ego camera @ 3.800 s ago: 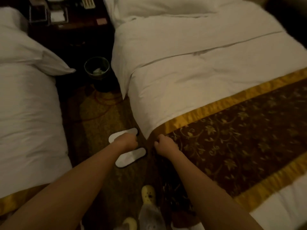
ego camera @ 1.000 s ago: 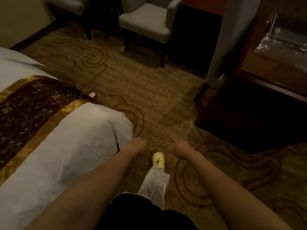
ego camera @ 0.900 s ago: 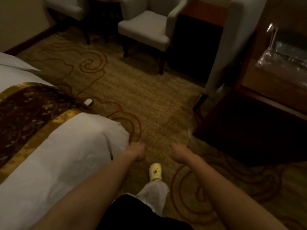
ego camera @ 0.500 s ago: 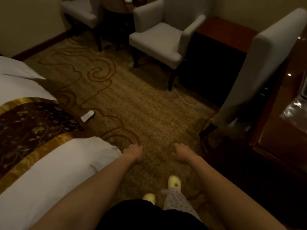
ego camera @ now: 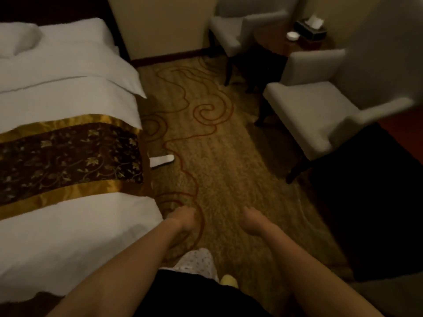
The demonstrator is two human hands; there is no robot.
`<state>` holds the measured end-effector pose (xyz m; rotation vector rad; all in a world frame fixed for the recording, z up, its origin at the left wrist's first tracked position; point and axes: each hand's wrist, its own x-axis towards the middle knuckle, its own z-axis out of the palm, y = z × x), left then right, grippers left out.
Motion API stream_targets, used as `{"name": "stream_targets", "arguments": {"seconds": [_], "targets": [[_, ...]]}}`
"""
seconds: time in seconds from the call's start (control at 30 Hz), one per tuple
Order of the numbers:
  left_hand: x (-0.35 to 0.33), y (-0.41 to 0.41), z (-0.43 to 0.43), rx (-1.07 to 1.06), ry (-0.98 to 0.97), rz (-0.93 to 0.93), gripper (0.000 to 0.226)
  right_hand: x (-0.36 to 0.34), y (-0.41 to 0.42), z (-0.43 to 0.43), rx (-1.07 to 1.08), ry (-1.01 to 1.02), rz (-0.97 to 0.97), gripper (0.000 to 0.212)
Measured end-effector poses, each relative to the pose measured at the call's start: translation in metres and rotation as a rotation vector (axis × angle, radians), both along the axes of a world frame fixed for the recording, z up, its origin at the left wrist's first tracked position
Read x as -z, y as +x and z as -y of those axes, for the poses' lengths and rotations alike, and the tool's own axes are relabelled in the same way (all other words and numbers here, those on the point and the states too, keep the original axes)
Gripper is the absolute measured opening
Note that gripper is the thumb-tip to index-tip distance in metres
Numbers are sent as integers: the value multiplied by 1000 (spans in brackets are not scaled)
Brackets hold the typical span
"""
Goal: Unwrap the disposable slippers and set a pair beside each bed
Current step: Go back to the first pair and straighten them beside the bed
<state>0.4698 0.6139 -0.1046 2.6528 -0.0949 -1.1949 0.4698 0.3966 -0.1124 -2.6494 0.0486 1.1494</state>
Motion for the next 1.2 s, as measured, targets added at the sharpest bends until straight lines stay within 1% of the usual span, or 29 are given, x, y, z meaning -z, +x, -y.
{"name": "stream_targets", "arguments": {"seconds": [0.23, 0.33, 0.4, 0.57, 0.73, 0.8, 0.9, 0.97, 1.07, 1.2], "targets": [[4, 74, -17, -214, 59, -28, 46, 8, 122, -16, -206, 14, 15, 48], [17, 122, -23, -289, 56, -31, 40, 14, 181, -32, -276, 18, -10, 51], [27, 158, -29, -339, 52, -26, 40, 19, 225, -42, -336, 6, -18, 51], [27, 250, -51, -406, 55, -88, 40, 22, 341, -74, -478, -51, -9, 49], [14, 333, -84, -449, 122, -57, 38, 13, 433, -111, -565, -89, 105, 53], [13, 361, -93, -486, 117, -54, 37, 11, 463, -125, -614, -82, 104, 54], [16, 400, -104, -584, 63, -67, 43, 17, 511, -145, -687, -75, 68, 52], [23, 424, -110, -652, 49, -96, 46, 25, 545, -160, -766, -71, 52, 50], [42, 457, -117, -787, 30, -124, 44, 40, 596, -184, -917, -61, 28, 49], [78, 502, -126, -1018, 29, -141, 44, 71, 666, -220, -1215, -47, 3, 48]]}}
